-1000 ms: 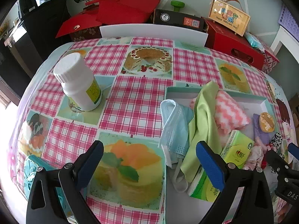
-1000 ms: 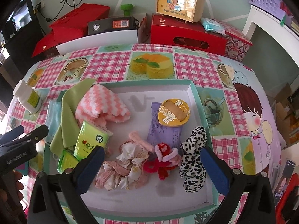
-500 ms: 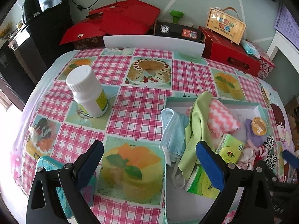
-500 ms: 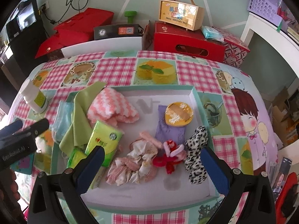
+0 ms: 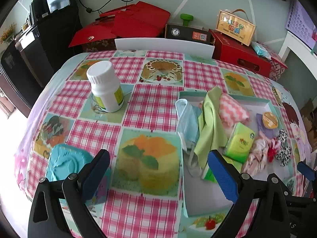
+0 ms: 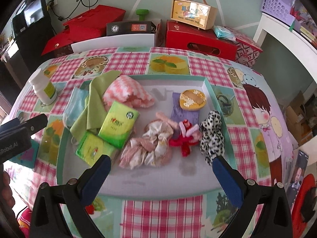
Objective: Organize soft objects
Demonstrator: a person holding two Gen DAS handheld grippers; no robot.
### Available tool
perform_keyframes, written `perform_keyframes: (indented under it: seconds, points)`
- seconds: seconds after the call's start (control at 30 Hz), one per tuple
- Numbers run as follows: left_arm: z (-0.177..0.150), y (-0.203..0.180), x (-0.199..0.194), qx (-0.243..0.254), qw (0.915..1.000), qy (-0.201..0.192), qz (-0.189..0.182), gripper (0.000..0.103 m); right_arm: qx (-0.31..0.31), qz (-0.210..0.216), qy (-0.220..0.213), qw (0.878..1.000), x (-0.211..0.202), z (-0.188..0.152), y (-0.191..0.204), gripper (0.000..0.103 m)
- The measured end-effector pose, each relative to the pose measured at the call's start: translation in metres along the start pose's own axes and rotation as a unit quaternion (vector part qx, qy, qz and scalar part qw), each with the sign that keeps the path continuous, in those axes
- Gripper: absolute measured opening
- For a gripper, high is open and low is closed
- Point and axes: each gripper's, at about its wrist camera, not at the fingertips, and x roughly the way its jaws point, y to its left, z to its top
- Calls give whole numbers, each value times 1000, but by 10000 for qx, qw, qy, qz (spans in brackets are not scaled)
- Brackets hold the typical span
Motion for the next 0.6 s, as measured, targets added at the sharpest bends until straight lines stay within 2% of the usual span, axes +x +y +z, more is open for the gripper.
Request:
perform_keyframes:
  seconds: [0.6]
  points:
    - [-52, 20, -37, -64, 9998, 6, 181, 99, -89, 12, 51, 9999, -21, -44, 14, 103]
